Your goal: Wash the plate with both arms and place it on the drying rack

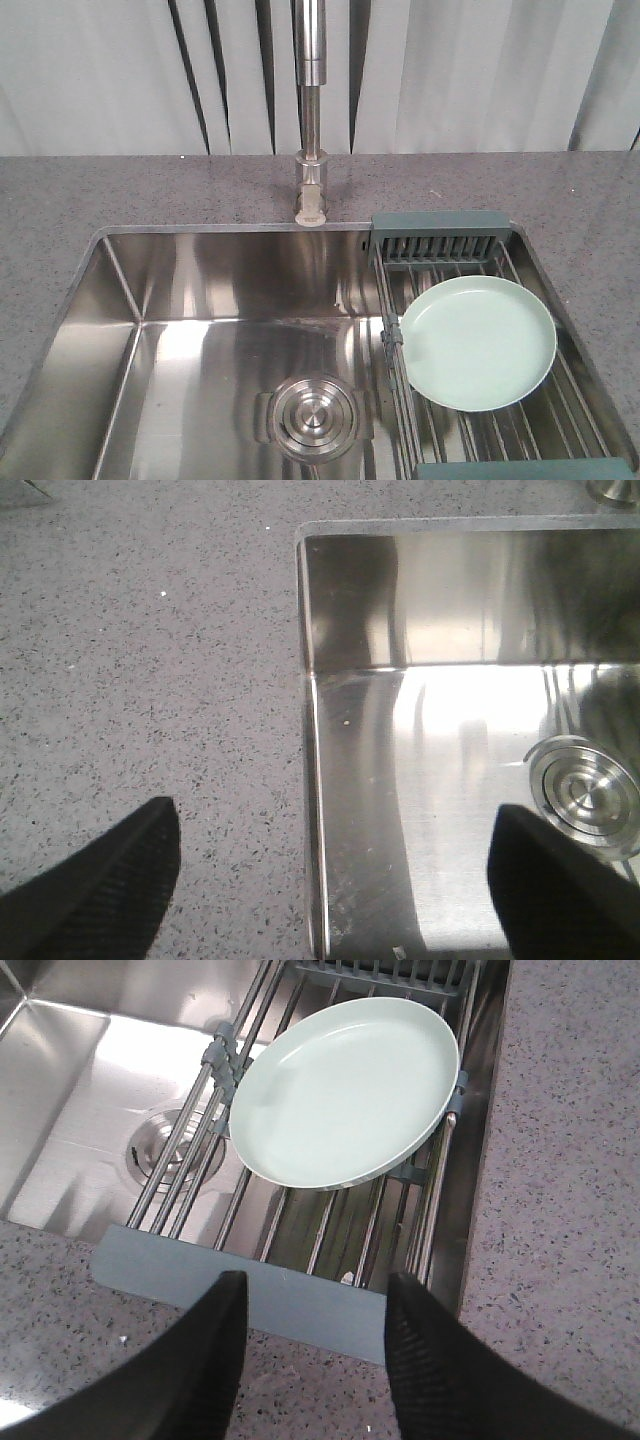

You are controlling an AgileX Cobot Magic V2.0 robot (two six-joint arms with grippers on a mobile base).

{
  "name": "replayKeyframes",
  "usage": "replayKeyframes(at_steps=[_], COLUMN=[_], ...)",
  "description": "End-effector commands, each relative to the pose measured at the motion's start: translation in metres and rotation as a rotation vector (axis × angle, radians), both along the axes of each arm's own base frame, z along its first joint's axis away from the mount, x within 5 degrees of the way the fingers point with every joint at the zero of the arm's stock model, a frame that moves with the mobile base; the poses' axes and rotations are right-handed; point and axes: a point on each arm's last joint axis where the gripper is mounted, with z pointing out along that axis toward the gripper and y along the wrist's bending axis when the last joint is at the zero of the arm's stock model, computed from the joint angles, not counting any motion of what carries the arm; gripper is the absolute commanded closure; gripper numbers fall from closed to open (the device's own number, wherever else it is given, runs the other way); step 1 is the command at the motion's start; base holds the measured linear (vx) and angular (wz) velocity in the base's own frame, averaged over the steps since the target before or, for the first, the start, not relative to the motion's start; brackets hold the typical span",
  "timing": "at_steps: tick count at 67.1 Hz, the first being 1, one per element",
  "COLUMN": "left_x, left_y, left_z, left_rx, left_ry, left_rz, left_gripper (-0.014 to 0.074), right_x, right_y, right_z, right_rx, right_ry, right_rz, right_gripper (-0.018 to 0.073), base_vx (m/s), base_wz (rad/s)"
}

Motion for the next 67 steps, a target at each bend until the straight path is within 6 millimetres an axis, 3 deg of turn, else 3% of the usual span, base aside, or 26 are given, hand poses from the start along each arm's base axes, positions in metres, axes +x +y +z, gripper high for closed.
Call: replayKeyframes(at_steps=[1,67], left_x=[0.0035,0.0063], left_y=[-0.0008,-0.0027], left_z=[0.0117,0.0165], left_rx=[-0.014,-0.034], left_ry=[-0.077,-0.138], left_rz=[-0.003,-0.014], left_gripper=[0.0011,0.0011], right_x=[0.0029,0.0021], right_y=[0.0005,0.0012], right_z=[0.0105,0.0097], right_rx=[0.015,0.022], right_ry=[-0.069,-0.056], right_rz=[-0.002,0.002], right_gripper=[0.0244,0.0244], base_vx=[0.00,0.00], base_wz=[0.00,0.00])
